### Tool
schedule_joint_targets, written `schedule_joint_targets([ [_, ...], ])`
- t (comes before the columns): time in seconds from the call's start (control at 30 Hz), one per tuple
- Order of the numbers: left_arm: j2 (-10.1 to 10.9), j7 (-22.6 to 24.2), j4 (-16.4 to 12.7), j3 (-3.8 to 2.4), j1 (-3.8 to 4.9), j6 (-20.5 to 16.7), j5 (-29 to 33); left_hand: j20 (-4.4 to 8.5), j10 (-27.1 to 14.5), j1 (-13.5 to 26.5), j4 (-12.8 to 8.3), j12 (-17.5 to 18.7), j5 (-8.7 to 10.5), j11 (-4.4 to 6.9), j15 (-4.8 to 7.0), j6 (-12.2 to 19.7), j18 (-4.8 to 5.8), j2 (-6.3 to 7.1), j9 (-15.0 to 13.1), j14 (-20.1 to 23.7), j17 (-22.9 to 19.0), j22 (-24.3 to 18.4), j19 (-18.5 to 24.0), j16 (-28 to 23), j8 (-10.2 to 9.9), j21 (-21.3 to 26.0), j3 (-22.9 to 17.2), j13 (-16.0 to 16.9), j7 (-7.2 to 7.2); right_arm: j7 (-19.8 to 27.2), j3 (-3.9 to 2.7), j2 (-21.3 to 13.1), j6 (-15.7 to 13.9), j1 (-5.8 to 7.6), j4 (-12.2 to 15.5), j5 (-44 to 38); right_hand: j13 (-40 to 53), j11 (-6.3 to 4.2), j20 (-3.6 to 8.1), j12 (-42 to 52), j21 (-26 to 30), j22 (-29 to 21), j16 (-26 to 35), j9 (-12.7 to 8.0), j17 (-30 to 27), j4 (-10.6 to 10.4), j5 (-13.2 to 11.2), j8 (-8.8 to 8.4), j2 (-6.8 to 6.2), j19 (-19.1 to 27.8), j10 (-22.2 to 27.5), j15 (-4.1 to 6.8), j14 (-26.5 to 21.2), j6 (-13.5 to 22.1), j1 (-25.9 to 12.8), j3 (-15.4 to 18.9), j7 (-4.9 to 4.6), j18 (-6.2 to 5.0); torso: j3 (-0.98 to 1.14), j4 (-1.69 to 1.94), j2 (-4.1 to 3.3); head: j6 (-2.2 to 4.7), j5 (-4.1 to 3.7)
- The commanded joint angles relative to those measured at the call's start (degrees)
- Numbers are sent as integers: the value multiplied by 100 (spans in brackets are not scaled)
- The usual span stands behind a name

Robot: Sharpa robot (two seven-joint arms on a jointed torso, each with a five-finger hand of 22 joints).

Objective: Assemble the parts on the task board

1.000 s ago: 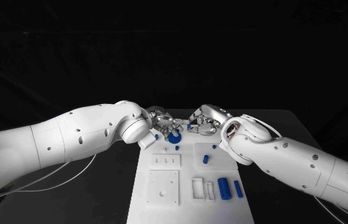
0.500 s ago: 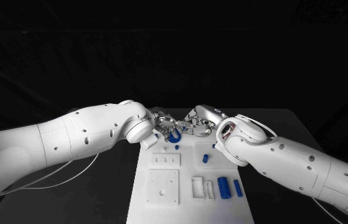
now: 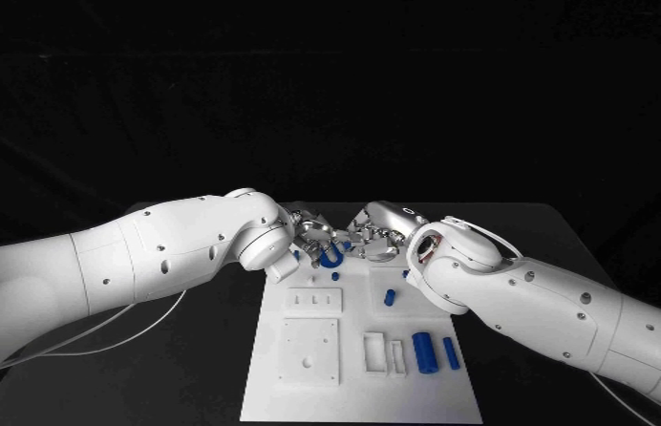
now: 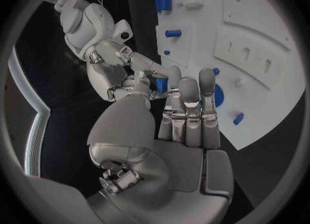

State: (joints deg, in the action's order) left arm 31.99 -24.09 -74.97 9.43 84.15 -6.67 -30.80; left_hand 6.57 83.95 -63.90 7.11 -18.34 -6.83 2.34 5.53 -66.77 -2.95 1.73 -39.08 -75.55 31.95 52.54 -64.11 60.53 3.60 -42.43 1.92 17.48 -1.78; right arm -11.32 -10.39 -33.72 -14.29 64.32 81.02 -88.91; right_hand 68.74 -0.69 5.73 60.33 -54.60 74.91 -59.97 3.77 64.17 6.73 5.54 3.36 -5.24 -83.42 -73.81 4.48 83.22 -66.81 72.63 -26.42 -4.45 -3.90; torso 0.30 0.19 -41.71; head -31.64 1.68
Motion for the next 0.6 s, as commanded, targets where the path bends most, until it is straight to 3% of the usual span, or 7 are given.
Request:
schedule_joint_targets([
  [0.03,-23,95,-62,-16,13,75,-18,10,127,-25,-103,-28,-68,29,6,1,82,-92,-29,40,-12,62,-55,39,13,50,43,9,29,9,16,22,170,-10,9,-45,6,-34,13,-6,-11,705,-31,9,5,9,14,21,-4,-43,-16,33,13,-12,20,20,-10,37,1,-2,1,-18,6],
  [0.47,-42,97,-62,-12,5,142,-45,18,117,-392,-528,-1,-458,44,14,9,97,-451,44,53,-29,279,-103,41,10,235,203,-7,54,16,22,33,164,-11,12,-45,12,-35,13,1,-17,706,-23,10,1,11,20,24,10,-45,-19,33,11,-18,19,29,-8,36,5,-10,3,-13,1],
  [0.5,-42,107,-60,-11,3,128,-46,19,118,-410,-544,0,-513,46,15,9,98,-469,51,53,-30,288,-107,41,11,241,201,-9,57,17,23,33,173,-11,11,-45,12,-35,13,1,-17,706,-23,10,1,11,20,24,10,-45,-19,33,11,-18,19,29,-8,36,4,-12,3,-14,1],
  [0.57,-42,128,-59,-11,2,98,-46,23,113,-520,-615,12,-887,51,21,20,100,-552,72,55,-31,304,-111,39,9,255,138,-17,72,19,24,34,190,-11,6,-45,12,-35,13,1,-18,707,-23,10,1,13,21,23,9,-46,-19,33,11,-19,19,31,-8,36,5,-11,1,-16,-2],
  [0.6,-42,140,-59,-10,1,80,-45,25,113,-573,-653,17,-979,56,23,20,102,-596,79,54,-31,312,-112,40,10,260,102,-21,79,19,26,35,197,-11,3,-45,12,-35,12,1,-21,708,-23,10,2,15,24,23,9,-47,-19,33,12,-19,18,35,-8,37,5,-11,1,-19,-3],
])
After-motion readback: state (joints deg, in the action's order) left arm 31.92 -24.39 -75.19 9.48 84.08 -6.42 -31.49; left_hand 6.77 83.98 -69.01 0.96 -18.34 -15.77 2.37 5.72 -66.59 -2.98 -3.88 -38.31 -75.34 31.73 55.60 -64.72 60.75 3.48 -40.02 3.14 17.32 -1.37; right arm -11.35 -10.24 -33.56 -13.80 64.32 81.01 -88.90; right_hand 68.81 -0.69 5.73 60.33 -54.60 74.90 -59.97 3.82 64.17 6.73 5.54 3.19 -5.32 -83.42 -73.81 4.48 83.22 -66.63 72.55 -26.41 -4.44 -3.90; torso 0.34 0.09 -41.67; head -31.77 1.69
